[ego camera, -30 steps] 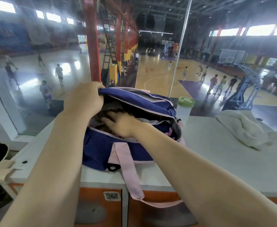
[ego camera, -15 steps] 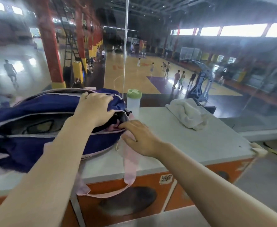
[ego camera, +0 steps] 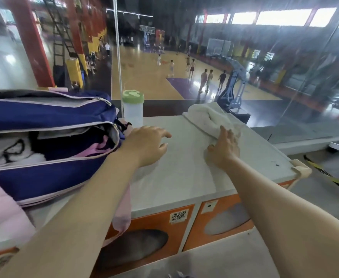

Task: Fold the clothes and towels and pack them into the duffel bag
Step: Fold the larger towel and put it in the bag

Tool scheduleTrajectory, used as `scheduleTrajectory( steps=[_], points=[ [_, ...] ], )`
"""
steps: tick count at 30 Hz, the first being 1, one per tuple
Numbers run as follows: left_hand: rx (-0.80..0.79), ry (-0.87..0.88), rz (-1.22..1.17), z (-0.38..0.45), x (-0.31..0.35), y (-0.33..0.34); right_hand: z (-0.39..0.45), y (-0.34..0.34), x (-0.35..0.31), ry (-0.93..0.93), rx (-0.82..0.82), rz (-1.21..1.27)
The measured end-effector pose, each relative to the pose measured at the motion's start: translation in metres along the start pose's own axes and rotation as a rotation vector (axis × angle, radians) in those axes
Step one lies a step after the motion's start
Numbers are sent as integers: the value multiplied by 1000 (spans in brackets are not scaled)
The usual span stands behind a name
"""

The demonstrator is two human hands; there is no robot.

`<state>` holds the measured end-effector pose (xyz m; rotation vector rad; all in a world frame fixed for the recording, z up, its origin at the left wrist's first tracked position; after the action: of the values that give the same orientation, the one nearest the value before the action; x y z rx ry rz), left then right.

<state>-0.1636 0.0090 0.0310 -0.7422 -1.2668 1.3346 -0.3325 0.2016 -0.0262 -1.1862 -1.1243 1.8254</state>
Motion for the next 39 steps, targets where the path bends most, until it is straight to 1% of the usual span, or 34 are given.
scheduleTrajectory(
  steps=[2,3,6,9,11,13,16,18,21,22,24,26,30,33,36,39],
  points=[
    [-15,4,-16,4,1,9,9,3,11,54,28,8],
    [-23,4,-29,6,1,13,13,5,13,50,18,-12],
    [-49,-6,-49,12,-5,21,18,12,10,6,-23,-117],
    [-80,-38,-71,16,-14,29,15,10,-6,-45,25,-240],
    [-122,-61,-86,16,-19,35,10,8,-18,-67,16,-286],
    [-167,-73,-87,12,-20,41,-1,2,-24,-15,7,-234],
    [-236,-73,-91,0,-20,51,-27,-5,-36,78,5,-58],
    [-282,-77,-98,-10,-18,56,-48,-5,-52,74,-57,-38],
    [-310,-72,-90,-28,-12,59,-70,-4,-68,71,-248,-84],
    [-305,-69,-87,-35,-8,58,-76,-3,-70,90,-324,-45],
    [-291,-72,-82,-45,-2,54,-90,-3,-77,92,-455,119],
    [-289,-63,-68,-50,3,49,-111,-3,-81,97,-532,249],
    [-285,-55,-155,-58,11,42,-145,-8,-84,96,-598,446],
    [-233,-22,-212,-65,17,39,-156,-17,-81,100,-577,629],
    [-118,24,-334,-67,19,27,-159,-26,-78,167,-562,955],
    [23,-9,-471,-65,12,11,-155,-40,-93,165,-582,1224]
  ],
)
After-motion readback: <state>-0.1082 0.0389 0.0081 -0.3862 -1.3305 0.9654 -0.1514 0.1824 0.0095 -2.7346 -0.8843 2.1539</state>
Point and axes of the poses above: each hand's wrist, its own z-axis towards the middle knuckle, its own y-axis out of the palm, x = y × z, the point moved 7 cm from there along z, towards the middle knuckle, and after that the axes turned 7 degrees about -y, right-handed, at the moved point
